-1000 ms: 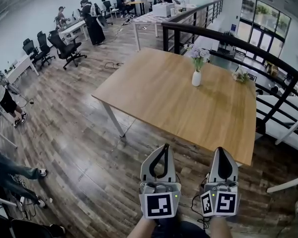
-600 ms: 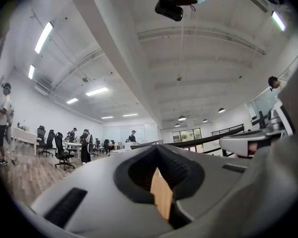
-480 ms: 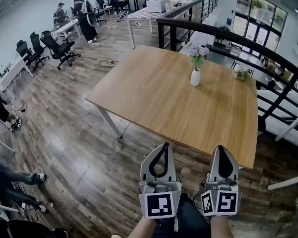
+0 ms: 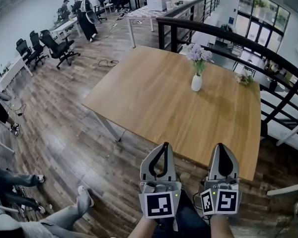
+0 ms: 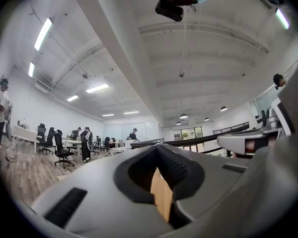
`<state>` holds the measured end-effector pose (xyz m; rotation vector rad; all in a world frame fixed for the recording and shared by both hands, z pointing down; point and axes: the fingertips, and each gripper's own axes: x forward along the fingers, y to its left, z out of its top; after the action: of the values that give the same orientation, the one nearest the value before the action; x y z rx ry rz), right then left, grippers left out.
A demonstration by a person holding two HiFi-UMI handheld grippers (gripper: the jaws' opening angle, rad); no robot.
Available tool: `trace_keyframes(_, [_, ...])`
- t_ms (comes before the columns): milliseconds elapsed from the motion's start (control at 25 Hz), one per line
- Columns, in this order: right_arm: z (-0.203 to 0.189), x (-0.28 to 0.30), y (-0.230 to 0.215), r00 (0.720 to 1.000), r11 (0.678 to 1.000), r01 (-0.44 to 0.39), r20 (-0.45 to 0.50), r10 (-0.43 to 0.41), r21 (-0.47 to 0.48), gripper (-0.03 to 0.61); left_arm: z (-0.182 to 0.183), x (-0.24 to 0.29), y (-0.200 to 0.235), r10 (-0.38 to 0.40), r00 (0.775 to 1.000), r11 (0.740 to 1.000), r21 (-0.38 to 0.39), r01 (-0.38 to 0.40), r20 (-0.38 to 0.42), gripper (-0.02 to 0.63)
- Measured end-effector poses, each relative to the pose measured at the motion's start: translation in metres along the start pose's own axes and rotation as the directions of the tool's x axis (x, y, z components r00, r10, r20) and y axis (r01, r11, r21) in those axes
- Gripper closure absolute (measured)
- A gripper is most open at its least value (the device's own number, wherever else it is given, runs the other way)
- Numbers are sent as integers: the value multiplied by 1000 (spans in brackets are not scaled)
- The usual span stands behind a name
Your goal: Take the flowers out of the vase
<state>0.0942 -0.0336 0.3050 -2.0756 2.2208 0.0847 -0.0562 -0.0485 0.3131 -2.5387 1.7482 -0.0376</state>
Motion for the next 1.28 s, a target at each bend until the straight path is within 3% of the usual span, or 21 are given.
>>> trace_keyframes(840, [-2, 135, -65, 999, 999, -42, 25, 42, 24, 586, 4, 144, -11, 33, 999, 999, 0, -33, 6, 577])
trace_keyframes(1280, [1, 167, -84, 997, 996, -71, 34, 69, 51, 584, 9, 176, -21, 52, 999, 999, 15, -52, 3, 577])
